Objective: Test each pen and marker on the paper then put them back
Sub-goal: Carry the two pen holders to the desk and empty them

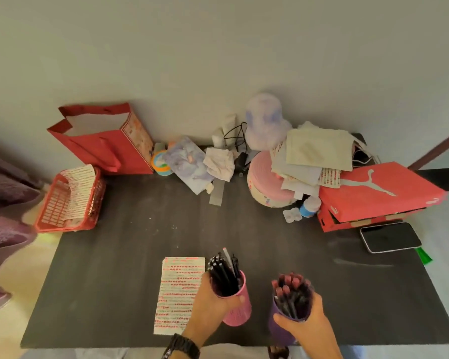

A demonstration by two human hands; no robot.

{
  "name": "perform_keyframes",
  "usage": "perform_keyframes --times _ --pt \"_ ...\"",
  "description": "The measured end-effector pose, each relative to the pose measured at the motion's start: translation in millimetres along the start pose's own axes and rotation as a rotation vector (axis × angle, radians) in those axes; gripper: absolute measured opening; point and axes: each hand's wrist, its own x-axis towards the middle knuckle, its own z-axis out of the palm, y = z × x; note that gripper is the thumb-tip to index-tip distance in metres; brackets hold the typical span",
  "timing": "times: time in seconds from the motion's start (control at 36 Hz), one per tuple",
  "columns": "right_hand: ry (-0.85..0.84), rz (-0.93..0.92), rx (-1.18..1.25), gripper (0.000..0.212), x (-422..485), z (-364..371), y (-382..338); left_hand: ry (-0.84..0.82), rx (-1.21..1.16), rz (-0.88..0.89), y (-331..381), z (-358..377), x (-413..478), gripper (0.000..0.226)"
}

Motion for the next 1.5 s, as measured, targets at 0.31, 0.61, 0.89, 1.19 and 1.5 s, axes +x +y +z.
perform_keyframes --times 0.31,0.61,0.89,1.19,1.5 --pt "-0.053 0.028 -0.083 0.091 53.8 75.0 -39.3 -0.252 0.019 -0.057 -11.4 -35.3 110.3 0.079" --pt "-0.113 0.147 -0.207 0.078 116.0 115.0 -73.6 -0.332 0.021 -0.252 -23.5 -40.5 174.3 0.084" --pt "-0.158 0.230 -0.428 0.080 144.8 114.0 -100.0 -0.442 0.111 -0.333 4.6 -36.5 189.9 0.125" --pt "-0.213 0.237 -0.696 0.101 134.9 100.8 -93.9 -0.585 0.166 -0.460 1.7 -29.3 186.9 0.139" --pt "-0.183 0.250 -0.737 0.095 106.3 96.2 -67.2 -0.696 0.161 -0.480 -12.9 -25.5 170.2 0.151"
